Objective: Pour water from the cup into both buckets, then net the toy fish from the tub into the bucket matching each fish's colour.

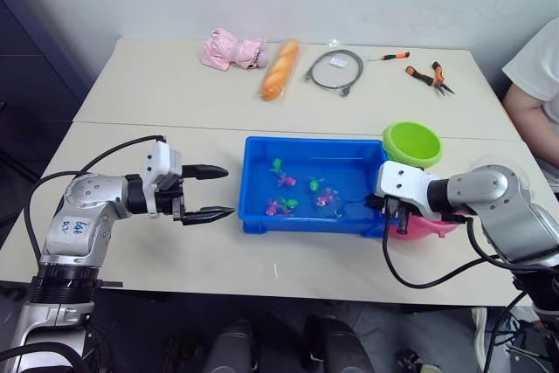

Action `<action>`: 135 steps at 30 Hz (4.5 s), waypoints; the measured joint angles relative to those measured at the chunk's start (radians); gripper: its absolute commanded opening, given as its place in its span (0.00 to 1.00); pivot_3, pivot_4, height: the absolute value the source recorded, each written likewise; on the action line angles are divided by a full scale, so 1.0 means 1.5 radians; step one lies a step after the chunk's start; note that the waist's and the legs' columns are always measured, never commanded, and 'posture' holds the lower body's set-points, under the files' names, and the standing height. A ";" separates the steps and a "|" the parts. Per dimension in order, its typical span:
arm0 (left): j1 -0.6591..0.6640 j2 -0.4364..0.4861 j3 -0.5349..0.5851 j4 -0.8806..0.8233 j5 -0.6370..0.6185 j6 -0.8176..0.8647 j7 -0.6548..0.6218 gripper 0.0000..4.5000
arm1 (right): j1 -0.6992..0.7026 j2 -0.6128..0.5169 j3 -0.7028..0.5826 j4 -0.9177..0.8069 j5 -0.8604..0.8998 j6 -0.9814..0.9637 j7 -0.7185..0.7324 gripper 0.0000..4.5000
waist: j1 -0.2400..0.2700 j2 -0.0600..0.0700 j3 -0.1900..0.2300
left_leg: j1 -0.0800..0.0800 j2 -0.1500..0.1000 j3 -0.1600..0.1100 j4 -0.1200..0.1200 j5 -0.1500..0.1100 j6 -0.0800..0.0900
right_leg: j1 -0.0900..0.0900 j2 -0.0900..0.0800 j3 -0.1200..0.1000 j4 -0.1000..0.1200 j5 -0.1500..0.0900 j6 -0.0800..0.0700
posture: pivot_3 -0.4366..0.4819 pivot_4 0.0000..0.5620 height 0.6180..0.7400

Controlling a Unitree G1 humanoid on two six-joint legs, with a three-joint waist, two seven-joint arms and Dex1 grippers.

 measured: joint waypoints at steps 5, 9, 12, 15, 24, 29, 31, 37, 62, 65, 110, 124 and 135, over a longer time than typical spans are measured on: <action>-0.001 0.000 -0.001 0.002 0.000 -0.002 0.000 0.98 | 0.004 -0.002 -0.071 -0.007 0.078 0.029 0.025 0.00 | 0.000 0.000 0.000 | 0.000 0.000 0.000 0.000 0.000 0.000 | 0.000 0.000 0.000 0.000 0.000 0.000 | 0.48 0.27 1.00; -0.003 -0.001 -0.004 0.006 0.001 -0.004 0.000 0.98 | 0.026 -0.003 -0.112 -0.005 0.115 0.023 0.036 0.00 | 0.001 0.000 0.000 | 0.000 0.000 0.000 0.000 0.000 0.000 | 0.000 0.000 0.000 0.000 0.000 0.000 | 0.48 0.27 1.00; -0.006 -0.002 -0.007 0.015 0.001 -0.005 0.000 0.98 | 0.052 -0.003 -0.151 -0.004 0.140 0.020 0.038 0.00 | 0.002 0.000 0.000 | 0.000 0.000 0.000 0.000 0.000 0.000 | 0.000 0.000 0.000 0.000 0.000 0.000 | 0.48 0.27 1.00; -0.017 -0.013 -0.009 0.023 0.000 -0.004 0.001 0.98 | 0.090 -0.003 -0.215 -0.011 0.172 0.004 0.040 0.00 | 0.003 0.000 0.000 | 0.000 0.000 0.000 0.000 0.000 0.000 | 0.000 0.000 0.000 0.000 0.000 0.000 | 0.48 0.27 1.00; -0.079 -0.073 -0.033 0.012 -0.018 0.032 0.015 0.98 | 0.278 0.035 -0.439 -0.118 0.241 0.001 -0.017 0.00 | 0.018 0.000 0.000 | 0.000 0.000 0.000 0.000 0.000 0.000 | 0.002 0.000 0.000 -0.001 0.000 0.000 | 0.48 0.27 1.00; -0.113 -0.116 -0.059 0.009 -0.021 0.049 0.019 0.98 | 0.387 0.082 -0.601 -0.170 0.275 0.015 -0.070 0.00 | 0.018 0.000 0.000 | 0.001 0.000 0.000 0.000 0.000 0.000 | 0.002 0.000 0.000 -0.001 0.000 0.000 | 0.48 0.27 1.00; -0.117 -0.128 -0.065 0.017 -0.021 0.050 0.018 0.98 | 0.442 0.097 -0.653 -0.179 0.275 -0.001 -0.068 0.00 | 0.019 0.000 0.000 | 0.001 0.000 -0.001 -0.001 0.000 0.000 | 0.002 0.001 0.000 -0.001 0.000 0.000 | 0.48 0.27 1.00; -0.137 -0.152 -0.076 0.037 -0.020 0.049 0.006 0.98 | 0.563 0.175 -0.746 -0.162 0.222 -0.163 -0.078 0.00 | 0.015 0.000 0.000 | 0.003 -0.001 0.002 -0.001 0.000 0.000 | 0.002 0.001 0.002 -0.002 0.000 0.001 | 0.48 0.27 1.00; -0.121 -0.157 -0.083 0.021 -0.020 0.050 0.035 0.98 | 0.601 0.227 -0.623 0.022 -0.448 -0.809 -0.538 0.00 | 0.014 0.000 0.000 | 0.006 -0.001 0.004 -0.007 0.002 -0.003 | 0.001 0.001 0.004 -0.001 0.000 0.000 | 0.48 0.27 1.00; -0.120 -0.157 -0.082 0.021 -0.020 0.050 0.036 0.98 | 0.611 0.230 -0.609 0.040 -0.516 -0.806 -0.613 0.00 | 0.015 0.000 0.000 | 0.006 -0.001 0.003 -0.007 0.003 -0.003 | 0.001 0.001 0.004 -0.001 -0.001 -0.001 | 0.48 0.27 1.00; 0.039 -0.021 0.007 -0.059 -0.016 0.042 0.059 0.98 | -0.030 0.043 0.048 0.070 0.041 -0.397 0.000 0.00 | 0.001 0.000 0.000 | 0.003 -0.001 0.000 -0.007 0.003 -0.001 | 0.001 0.000 0.000 -0.001 0.000 0.000 | 0.48 0.27 1.00; 0.074 -0.025 0.008 -0.083 -0.018 0.053 0.073 0.98 | -0.123 0.162 0.118 0.199 -0.111 -0.476 -0.023 0.00 | -0.002 0.000 0.000 | 0.003 -0.001 0.000 -0.007 0.004 -0.002 | 0.001 0.000 0.000 -0.001 0.000 0.000 | 0.48 0.27 1.00; 0.060 -0.027 0.008 -0.083 -0.019 0.053 0.076 0.98 | -0.159 0.148 0.081 0.339 -0.180 -0.619 -0.120 0.00 | -0.003 0.000 0.000 | 0.003 -0.001 0.000 -0.007 0.004 -0.002 | 0.001 0.000 0.000 -0.001 0.000 0.000 | 0.48 0.27 1.00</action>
